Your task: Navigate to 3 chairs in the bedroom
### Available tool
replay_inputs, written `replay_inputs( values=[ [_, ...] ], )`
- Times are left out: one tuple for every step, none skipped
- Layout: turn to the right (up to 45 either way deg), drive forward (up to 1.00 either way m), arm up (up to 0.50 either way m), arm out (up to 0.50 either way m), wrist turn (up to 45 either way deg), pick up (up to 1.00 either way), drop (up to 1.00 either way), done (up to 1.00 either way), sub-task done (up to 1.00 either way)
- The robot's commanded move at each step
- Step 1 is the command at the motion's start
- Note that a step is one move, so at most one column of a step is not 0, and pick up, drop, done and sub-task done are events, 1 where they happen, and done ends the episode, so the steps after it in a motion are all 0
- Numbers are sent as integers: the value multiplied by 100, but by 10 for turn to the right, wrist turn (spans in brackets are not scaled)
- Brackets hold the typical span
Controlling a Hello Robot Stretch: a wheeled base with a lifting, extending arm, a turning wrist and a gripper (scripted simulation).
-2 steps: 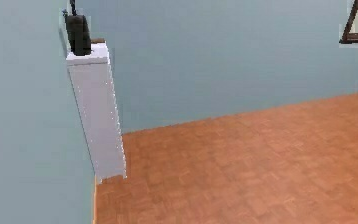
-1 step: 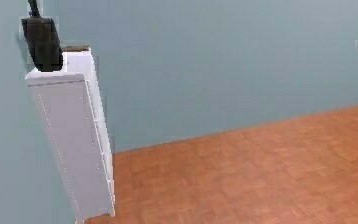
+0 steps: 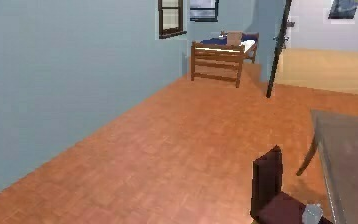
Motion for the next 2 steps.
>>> replay_inputs(
  values=[
    [0,95,0,0,0,0,0,0,0],
    [210,0,0,0,0,0,0,0,0]
  ],
)
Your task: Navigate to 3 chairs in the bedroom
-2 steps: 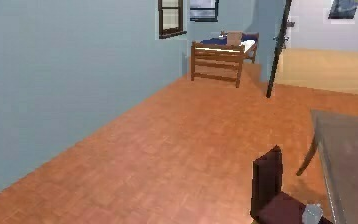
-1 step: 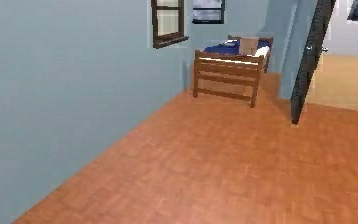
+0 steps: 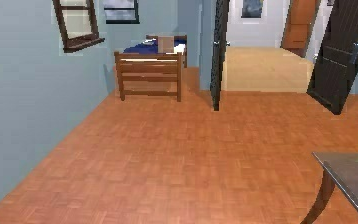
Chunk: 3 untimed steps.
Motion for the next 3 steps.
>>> replay_inputs(
  values=[
    [0,30,0,0,0,0,0,0,0],
    [390,0,0,0,0,0,0,0,0],
    [0,15,0,0,0,0,0,0,0]
  ],
)
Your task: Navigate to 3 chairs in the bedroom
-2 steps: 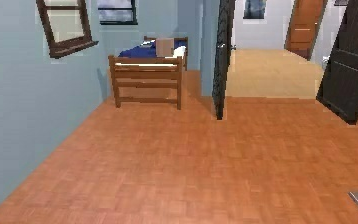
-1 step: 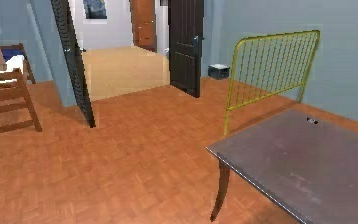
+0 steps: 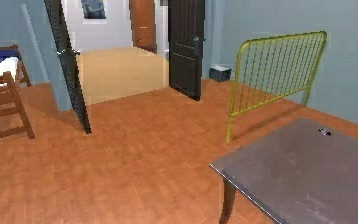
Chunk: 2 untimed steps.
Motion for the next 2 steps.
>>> replay_inputs(
  values=[
    [-450,0,0,0,0,0,0,0,0],
    [-210,0,0,0,0,0,0,0,0]
  ],
)
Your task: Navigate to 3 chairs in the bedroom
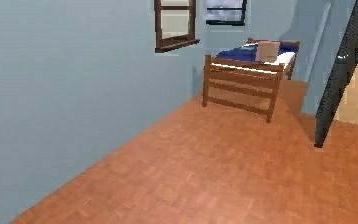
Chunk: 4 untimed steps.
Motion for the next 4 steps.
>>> replay_inputs(
  values=[
    [0,35,0,0,0,0,0,0,0],
    [450,0,0,0,0,0,0,0,0],
    [180,0,0,0,0,0,0,0,0],
    [0,95,0,0,0,0,0,0,0]
  ],
)
